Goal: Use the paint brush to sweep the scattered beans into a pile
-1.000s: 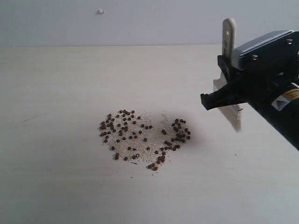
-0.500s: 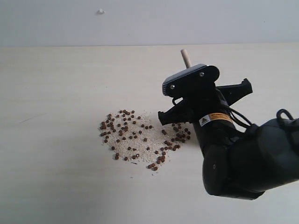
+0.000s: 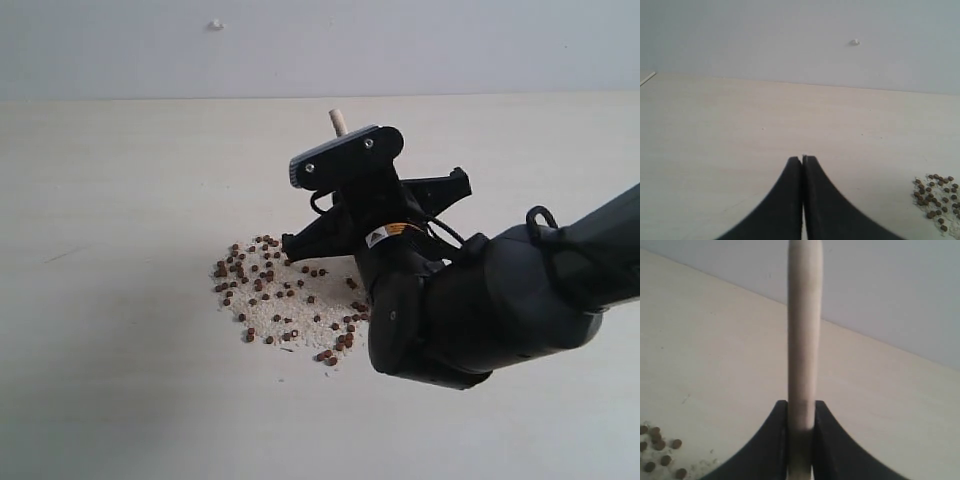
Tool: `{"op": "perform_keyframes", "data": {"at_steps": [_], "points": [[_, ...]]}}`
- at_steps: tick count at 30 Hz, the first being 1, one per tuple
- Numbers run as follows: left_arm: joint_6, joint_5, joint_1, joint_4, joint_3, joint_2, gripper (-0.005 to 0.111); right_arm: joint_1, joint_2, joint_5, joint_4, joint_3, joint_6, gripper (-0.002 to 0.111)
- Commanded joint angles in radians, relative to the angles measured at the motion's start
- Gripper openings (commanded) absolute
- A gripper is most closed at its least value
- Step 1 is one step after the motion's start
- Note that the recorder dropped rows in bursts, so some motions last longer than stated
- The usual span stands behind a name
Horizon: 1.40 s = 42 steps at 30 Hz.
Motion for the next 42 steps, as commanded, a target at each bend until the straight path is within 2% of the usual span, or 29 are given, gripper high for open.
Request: {"op": "perform_keyframes", "data": {"at_steps": [1, 6, 12, 16, 18, 22, 27, 36, 42], "points": [[0.001, 0.002, -0.006, -0.005, 0.004, -0.002, 0.000, 0.004, 0.007, 0.053, 0.006, -0.046, 0.019, 0.000], [0.001, 0.002, -0.006, -0.005, 0.004, -0.002, 0.000, 0.008, 0.007, 0.105, 0.002, -0.113, 0.063, 0.000], [0.001, 0.002, -0.006, -0.005, 0.004, -0.002, 0.000, 0.010, -0.049, 0.072, 0.043, -0.133, 0.045, 0.000], [0.001, 0.002, -0.006, -0.005, 0.004, -0.002, 0.000, 0.010, -0.142, 0.009, 0.177, -0.133, -0.214, 0.000], [0.001, 0.002, -0.006, -0.005, 0.004, -0.002, 0.000, 0.010, -0.142, -0.042, 0.178, -0.133, -0.316, 0.000], [0.001, 0.002, -0.006, -0.005, 0.004, -0.002, 0.000, -0.016, -0.051, -0.075, 0.118, -0.133, -0.361, 0.000], [0.001, 0.002, -0.006, -0.005, 0.004, -0.002, 0.000, -0.050, 0.106, -0.010, -0.165, -0.133, -0.272, 0.000], [0.001, 0.002, -0.006, -0.005, 0.004, -0.002, 0.000, -0.048, 0.120, 0.140, -0.358, -0.133, -0.031, 0.000], [0.001, 0.002, -0.006, -0.005, 0.004, -0.002, 0.000, -0.048, 0.120, 0.170, -0.484, -0.133, 0.081, 0.000]]}}
